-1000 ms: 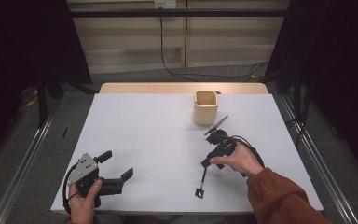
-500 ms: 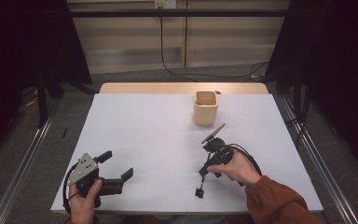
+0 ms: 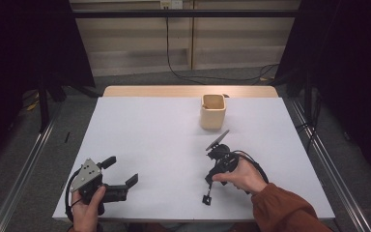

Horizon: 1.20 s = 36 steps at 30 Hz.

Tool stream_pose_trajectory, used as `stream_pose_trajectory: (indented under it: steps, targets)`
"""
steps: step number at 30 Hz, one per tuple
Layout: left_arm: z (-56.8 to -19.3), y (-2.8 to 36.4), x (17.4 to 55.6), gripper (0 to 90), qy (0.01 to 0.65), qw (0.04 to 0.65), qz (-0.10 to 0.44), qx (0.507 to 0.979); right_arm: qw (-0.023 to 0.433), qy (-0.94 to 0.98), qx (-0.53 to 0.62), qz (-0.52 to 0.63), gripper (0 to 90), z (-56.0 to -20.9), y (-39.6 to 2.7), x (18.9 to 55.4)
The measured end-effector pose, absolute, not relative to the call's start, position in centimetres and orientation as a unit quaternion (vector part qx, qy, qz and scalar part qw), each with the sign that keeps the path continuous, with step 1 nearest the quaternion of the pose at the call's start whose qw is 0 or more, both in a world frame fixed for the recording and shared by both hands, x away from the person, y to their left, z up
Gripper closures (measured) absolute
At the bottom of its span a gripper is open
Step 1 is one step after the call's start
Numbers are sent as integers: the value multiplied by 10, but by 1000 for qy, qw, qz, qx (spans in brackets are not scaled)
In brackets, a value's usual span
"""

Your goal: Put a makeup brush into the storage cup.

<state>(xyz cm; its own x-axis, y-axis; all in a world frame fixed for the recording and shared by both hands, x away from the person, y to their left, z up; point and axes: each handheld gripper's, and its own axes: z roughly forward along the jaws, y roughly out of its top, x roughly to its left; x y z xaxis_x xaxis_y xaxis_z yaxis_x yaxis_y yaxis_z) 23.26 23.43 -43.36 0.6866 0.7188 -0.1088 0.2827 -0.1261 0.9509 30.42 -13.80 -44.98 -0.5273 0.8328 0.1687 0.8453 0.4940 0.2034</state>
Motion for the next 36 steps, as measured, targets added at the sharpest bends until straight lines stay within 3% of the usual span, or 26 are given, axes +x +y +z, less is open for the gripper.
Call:
stream_pose_trajectory:
  steps: [6,18,36]
  targets:
    - [-434,234,233,13,345,564,193,725,11,-865,-486,-126,558,-449,-143,307]
    - [-434,234,233,14,346,564,193,725,10,-868,-481,-126,777,-450,-153,312]
    - [-434,234,233,13,347,564,192,724,4,-894,-434,-113,857,-449,-152,315]
